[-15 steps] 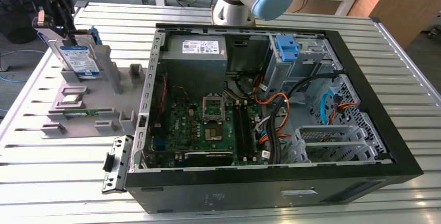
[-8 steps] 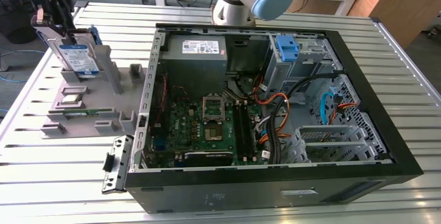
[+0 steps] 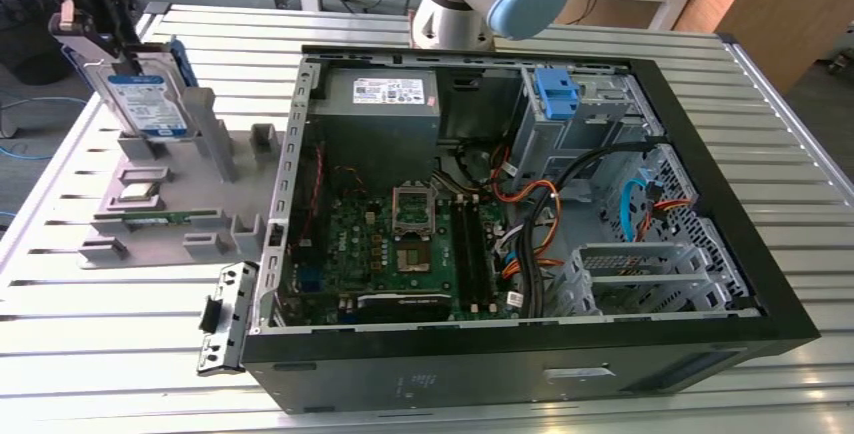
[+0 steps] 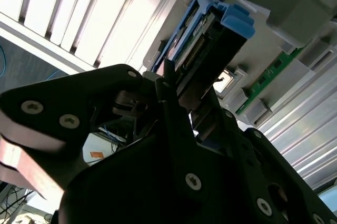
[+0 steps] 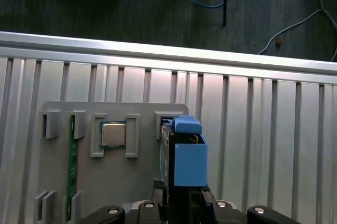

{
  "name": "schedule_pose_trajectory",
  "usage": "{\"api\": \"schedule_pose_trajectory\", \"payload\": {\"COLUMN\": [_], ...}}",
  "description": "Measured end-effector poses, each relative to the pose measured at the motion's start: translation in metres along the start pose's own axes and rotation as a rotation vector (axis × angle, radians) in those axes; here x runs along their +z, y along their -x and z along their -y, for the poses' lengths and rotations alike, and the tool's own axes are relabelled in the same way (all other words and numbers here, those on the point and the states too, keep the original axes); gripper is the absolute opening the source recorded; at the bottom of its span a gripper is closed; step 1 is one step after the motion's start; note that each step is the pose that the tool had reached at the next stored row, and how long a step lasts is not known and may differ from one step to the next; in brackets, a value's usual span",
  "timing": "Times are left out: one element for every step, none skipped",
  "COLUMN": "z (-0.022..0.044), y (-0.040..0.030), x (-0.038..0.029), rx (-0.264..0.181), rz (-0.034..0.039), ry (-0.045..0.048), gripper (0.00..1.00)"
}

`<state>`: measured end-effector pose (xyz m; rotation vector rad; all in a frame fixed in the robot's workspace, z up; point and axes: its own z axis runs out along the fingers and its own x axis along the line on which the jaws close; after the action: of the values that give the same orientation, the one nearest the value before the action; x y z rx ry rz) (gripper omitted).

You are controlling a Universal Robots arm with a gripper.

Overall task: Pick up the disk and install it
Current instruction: 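Pick up the disk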

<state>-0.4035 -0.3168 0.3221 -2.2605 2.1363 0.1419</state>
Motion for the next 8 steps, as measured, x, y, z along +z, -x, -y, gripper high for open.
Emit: {"api": "schedule_pose_trajectory", "payload": {"z": [-0.0001,-0.0002,-0.0003,-0.0004,-0.0005,-0.0005,-0.0005,-0.0005], "y": [0.0002,0.0005,0.0007,0.0009,0.0010,0.0011,0.0011,0.0011], "x": [-0.0027,-0.0054,-0.0081,-0.0105,-0.0120,-0.0124,-0.0124,-0.0124], "rx": [0.000,0.000,0.000,0.000,0.001,0.001,0.001,0.001], "rz": [0.0000,0.0000,0.0001,0.0000,0.0000,0.0000,0.0001,0.0001], "ry": [-0.0001,-0.0002,-0.0003,-0.0003,-0.0003,-0.0007,-0.0009,-0.0010], "gripper": [0.36,0.36,0.36,0.36,0.36,0.36,0.36,0.36]}}
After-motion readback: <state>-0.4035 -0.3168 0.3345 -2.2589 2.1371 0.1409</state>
